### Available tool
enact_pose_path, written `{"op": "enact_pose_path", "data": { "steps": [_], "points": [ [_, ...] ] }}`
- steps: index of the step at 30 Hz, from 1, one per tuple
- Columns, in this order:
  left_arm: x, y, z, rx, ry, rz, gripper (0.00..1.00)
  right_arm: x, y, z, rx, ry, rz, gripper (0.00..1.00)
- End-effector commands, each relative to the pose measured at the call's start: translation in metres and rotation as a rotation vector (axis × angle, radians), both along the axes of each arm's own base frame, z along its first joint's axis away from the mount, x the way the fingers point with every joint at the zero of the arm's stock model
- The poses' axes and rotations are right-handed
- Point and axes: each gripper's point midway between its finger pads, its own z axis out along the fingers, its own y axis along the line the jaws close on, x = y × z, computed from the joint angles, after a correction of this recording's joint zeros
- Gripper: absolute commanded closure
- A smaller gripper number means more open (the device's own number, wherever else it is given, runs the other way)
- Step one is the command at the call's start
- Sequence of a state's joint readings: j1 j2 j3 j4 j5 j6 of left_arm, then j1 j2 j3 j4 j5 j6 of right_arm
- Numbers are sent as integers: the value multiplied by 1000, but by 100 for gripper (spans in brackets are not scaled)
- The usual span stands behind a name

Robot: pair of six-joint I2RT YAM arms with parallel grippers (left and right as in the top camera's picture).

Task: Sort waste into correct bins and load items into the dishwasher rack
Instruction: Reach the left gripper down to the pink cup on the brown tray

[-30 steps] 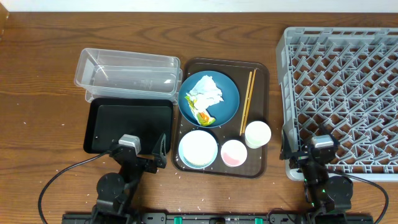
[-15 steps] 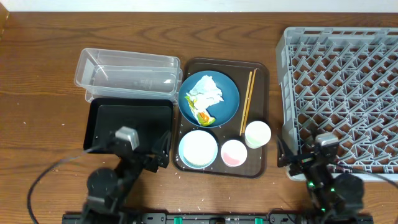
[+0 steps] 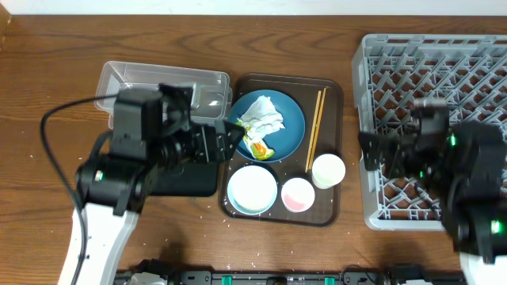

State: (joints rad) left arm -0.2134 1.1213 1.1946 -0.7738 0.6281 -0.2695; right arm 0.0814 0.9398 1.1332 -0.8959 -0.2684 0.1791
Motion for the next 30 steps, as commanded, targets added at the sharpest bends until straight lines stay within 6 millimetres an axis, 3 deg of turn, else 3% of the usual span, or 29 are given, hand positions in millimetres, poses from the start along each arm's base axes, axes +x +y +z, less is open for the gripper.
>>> {"op": "enact_pose_path", "data": {
  "steps": [1,4,6,12,17,22,30],
  "points": [
    [-16,-27,13,-154,81,-143,4,8,4,5,20,60,14,1],
    [-21,-34,-2,-138,146,-181,4,12,3,-6,4,112,19,1],
    [-31,-39,-22,-62,204,-199,4,15,-3,-15,4,155,-21,1],
    [-58,-47,-99,399,261,-228,6,21,-32,-42,47,302,-225,1],
    [-58,-70,-140,667,176,-282,8,20,-33,-50,69,348,-234,1],
    [-56,-101,-178,712,180,-347,16,17,-32,-52,70,364,-231,1],
    [-46,-115,-210,728,202,-349,54,13,-32,-54,56,377,-218,1]
  ]
}}
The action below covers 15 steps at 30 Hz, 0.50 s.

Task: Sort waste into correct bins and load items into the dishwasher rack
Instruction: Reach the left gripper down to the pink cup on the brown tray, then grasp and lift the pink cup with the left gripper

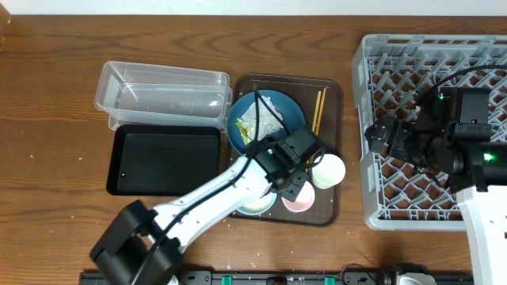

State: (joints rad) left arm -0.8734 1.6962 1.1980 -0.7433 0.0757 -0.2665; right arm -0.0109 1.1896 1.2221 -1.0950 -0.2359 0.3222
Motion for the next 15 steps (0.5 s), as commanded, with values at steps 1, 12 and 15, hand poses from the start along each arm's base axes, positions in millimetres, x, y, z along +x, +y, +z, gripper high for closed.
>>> {"op": "enact_pose_path", "data": {
  "steps": [1,12,15],
  "points": [
    [1,6,-10,40,-2,5,59,2,-1,8,4,-21,0,1],
    [-4,13,10,32,30,41,94,2,-1,7,4,-20,0,1],
    [2,11,49,-78,17,72,94,1,-1,7,-2,-20,11,1]
  ]
}}
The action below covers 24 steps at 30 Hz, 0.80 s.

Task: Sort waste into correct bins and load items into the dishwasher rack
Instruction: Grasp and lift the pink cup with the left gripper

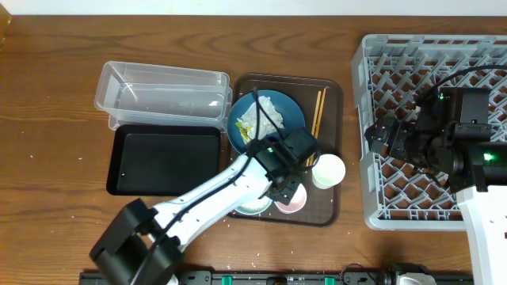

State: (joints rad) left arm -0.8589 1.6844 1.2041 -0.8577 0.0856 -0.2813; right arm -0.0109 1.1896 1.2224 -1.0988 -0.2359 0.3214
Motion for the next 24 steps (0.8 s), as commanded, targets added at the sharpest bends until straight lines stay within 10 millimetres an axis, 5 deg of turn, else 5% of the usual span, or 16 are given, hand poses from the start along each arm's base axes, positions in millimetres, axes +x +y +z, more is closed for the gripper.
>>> {"op": "enact_pose_path", "data": {
  "steps": [1,7,13,17,24],
  "points": [
    [20,-10,64,-195,-70,62,94,2,-1,7,-6,-25,18,1],
    [54,30,136,-467,-131,225,94,3,5,10,13,-44,61,1],
    [68,42,209,-1004,34,188,94,-8,92,70,365,-342,621,2],
    [63,47,256,-1288,136,50,94,-17,120,107,514,-484,786,7],
    [56,46,269,-1356,177,-9,94,-38,168,140,594,-634,1032,3]
  ]
}}
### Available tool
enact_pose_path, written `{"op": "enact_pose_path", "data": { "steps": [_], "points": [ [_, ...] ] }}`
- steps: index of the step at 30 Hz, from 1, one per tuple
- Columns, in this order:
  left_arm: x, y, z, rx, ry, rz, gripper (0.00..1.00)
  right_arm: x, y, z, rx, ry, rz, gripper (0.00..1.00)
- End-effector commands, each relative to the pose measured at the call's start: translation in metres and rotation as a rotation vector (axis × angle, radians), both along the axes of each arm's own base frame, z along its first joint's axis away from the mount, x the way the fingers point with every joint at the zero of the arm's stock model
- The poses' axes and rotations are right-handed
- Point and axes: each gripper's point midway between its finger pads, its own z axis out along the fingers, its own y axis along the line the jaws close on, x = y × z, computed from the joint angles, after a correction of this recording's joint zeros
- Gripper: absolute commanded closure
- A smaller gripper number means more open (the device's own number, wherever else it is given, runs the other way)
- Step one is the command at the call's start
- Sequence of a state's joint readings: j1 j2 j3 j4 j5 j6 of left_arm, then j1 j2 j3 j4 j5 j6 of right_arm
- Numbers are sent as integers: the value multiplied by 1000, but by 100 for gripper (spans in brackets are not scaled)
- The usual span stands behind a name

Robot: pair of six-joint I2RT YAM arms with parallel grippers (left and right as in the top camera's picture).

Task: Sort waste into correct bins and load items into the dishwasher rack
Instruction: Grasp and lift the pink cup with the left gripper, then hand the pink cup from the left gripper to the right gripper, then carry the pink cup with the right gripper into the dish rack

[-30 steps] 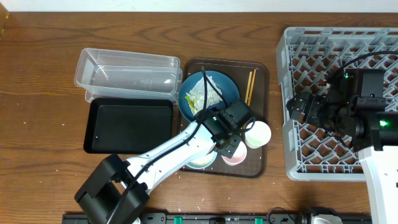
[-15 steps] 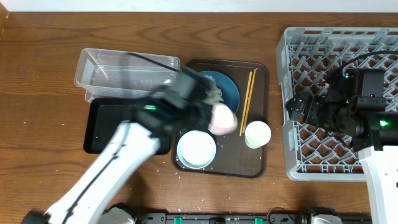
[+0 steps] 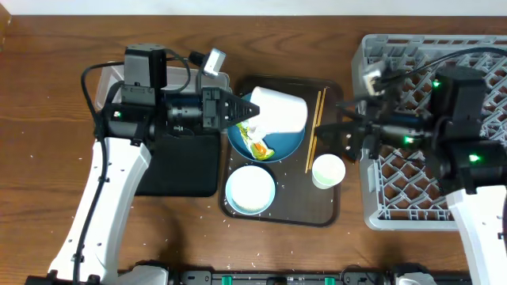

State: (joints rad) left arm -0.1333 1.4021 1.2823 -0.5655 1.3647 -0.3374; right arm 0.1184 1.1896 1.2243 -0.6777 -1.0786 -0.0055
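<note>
My left gripper (image 3: 240, 112) is shut on a small bowl (image 3: 281, 112), held on its side with its white outside showing, above the blue plate (image 3: 283, 144). A yellow-green food scrap (image 3: 258, 147) lies on the plate; the crumpled napkin is hidden. On the brown tray (image 3: 317, 215) stand a white bowl (image 3: 250, 188) and a white cup (image 3: 328, 170), with chopsticks (image 3: 314, 131) beside the plate. My right gripper (image 3: 348, 131) hangs open at the tray's right edge, just above the cup.
A clear plastic bin (image 3: 105, 81) and a black bin (image 3: 192, 170) sit left of the tray, partly covered by my left arm. The grey dishwasher rack (image 3: 412, 55) fills the right side, under my right arm.
The pink bowl has left the tray's front and is now held tipped over the blue plate by my left gripper. My right gripper has moved left from the rack to the tray's right edge.
At first my left gripper hovered by the plate's left edge, with the pink bowl on the tray. Then it reached across to the pink bowl and closed down on it. Now the bowl is lifted over the plate, and the right arm has come toward the tray.
</note>
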Motion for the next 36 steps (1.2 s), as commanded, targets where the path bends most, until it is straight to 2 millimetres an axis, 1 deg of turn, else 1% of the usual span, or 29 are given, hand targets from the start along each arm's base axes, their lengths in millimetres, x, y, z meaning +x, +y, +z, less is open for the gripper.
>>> {"op": "enact_pose_path", "data": {
  "steps": [1,5,9,11,13,15,17,19,20,21,23,24,26,28,29,30,31,32,33,35,36],
  "points": [
    [-18,-2,20,-101,12,-101,94,-28,26,24,76,-79,179,3],
    [-18,-2,21,-102,12,-102,94,-25,41,26,56,-103,166,3],
    [-19,-2,21,-103,13,-103,94,-30,54,36,73,-171,207,5],
    [-19,-2,21,-103,13,-103,94,-33,60,40,81,-193,226,11],
    [-18,-2,21,-103,13,-103,94,-35,64,41,85,-204,238,25],
    [-18,-2,21,-102,12,-102,94,-36,65,41,86,-202,242,34],
    [-18,-2,21,-102,12,-102,94,-36,65,40,83,-195,240,41],
    [-18,-2,20,-99,11,-99,93,-31,63,37,66,-187,209,44],
    [-17,-2,20,-97,11,-96,85,-27,62,34,52,-182,187,46],
    [-16,-2,19,-92,11,-91,61,-23,59,31,37,-175,157,48],
    [-14,-2,17,-80,9,-78,46,-15,51,28,14,-164,105,51],
    [-12,-1,15,-68,7,-65,37,-8,43,24,-5,-145,53,53],
    [-6,-1,9,-37,3,-32,28,4,23,19,-36,-104,-51,54],
    [0,1,4,-8,1,1,26,20,-9,9,-76,-32,-210,54],
    [1,1,3,1,0,11,23,28,-32,1,-107,18,-317,54],
    [2,2,2,3,-1,14,23,32,-49,-5,-130,53,-392,54],
    [2,2,2,5,-1,16,22,36,-71,-14,-163,98,-487,54],
    [2,2,2,5,-1,16,21,38,-103,-29,-221,159,-621,54],
    [2,2,2,5,-1,16,21,38,-128,-40,-271,208,-724,55],
    [2,2,2,5,-1,16,21,29,-183,-66,-380,342,-961,55],
    [2,2,2,6,-1,16,21,18,-212,-80,-444,419,-1086,55]
  ]
}}
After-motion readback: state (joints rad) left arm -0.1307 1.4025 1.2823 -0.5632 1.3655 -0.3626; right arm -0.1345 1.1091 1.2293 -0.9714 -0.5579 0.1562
